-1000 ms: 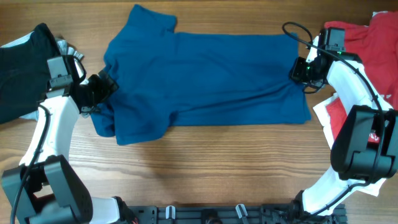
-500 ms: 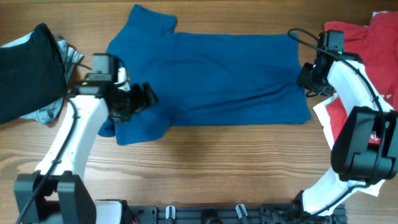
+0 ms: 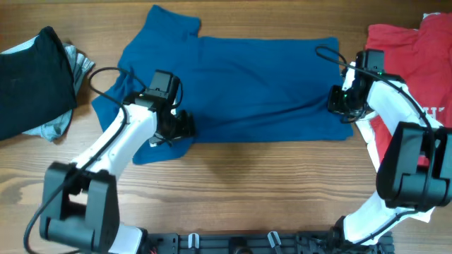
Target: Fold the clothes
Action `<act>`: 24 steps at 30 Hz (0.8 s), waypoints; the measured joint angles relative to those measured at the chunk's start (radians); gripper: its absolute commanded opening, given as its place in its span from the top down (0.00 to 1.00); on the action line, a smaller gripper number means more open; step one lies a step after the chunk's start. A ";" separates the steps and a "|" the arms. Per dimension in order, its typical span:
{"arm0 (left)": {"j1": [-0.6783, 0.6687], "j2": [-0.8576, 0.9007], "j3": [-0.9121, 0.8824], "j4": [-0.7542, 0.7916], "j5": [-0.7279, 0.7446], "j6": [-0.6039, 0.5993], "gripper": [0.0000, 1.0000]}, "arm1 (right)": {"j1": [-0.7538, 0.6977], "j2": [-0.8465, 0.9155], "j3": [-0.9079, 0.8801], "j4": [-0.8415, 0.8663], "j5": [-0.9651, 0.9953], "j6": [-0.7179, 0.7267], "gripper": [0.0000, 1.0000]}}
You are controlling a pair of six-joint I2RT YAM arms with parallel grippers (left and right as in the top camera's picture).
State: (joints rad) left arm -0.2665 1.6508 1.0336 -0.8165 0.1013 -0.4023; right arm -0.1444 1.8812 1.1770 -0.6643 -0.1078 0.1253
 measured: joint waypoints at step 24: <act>-0.129 0.086 -0.029 0.175 -0.185 0.003 0.96 | 0.003 0.034 -0.003 0.016 -0.009 0.000 0.79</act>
State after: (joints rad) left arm -0.3954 1.7367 1.0050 -0.6411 -0.0837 -0.3992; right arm -0.1413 1.9148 1.1736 -0.6487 -0.1165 0.1249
